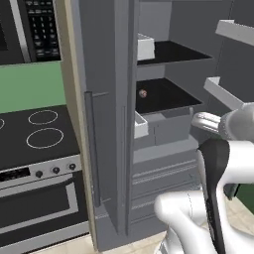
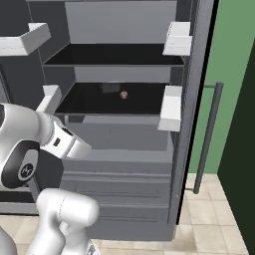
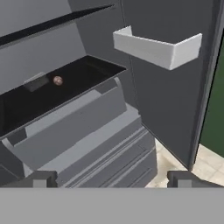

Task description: Pick the egg and butter from the fridge and place them by the bowl for mixing.

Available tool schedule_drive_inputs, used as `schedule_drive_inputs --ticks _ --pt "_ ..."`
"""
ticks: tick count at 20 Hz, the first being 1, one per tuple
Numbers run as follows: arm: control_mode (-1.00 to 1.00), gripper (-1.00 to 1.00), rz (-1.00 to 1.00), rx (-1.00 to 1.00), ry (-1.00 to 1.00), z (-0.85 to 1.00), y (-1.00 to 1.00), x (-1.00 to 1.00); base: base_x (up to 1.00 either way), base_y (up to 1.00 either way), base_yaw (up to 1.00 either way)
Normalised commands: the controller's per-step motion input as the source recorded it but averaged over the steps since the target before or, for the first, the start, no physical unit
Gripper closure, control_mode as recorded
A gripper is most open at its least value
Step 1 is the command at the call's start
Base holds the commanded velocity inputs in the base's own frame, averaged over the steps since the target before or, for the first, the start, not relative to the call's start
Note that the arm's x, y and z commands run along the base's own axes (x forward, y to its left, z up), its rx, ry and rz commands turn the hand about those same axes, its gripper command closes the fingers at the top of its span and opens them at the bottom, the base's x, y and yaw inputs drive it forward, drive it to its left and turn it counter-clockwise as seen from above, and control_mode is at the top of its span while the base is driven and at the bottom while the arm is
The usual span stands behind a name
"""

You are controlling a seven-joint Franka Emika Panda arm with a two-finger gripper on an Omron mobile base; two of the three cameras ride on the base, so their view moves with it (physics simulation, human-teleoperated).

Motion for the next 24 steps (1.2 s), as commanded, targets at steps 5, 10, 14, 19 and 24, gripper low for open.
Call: schedule_drive_inputs --ticks 5,10,14,19,24 --pt "1.0 -1.0 0.0 0.0 0.0 0.0 0.0 0.0 0.52 -0.05 0.22" --pt "1.0 -1.0 0.0 0.0 0.0 0.0 0.0 0.0 0.2 -0.42 0.28" --pt "1.0 -1.0 0.0 0.0 0.0 0.0 0.0 0.0 0.19 -0.12 0.07" --pt "1.0 -1.0 0.0 0.0 0.0 0.0 0.0 0.0 0.06 -0.47 0.0" --pt "1.0 -1.0 0.0 0.0 0.0 0.0 0.0 0.0 0.0 -0.35 0.0"
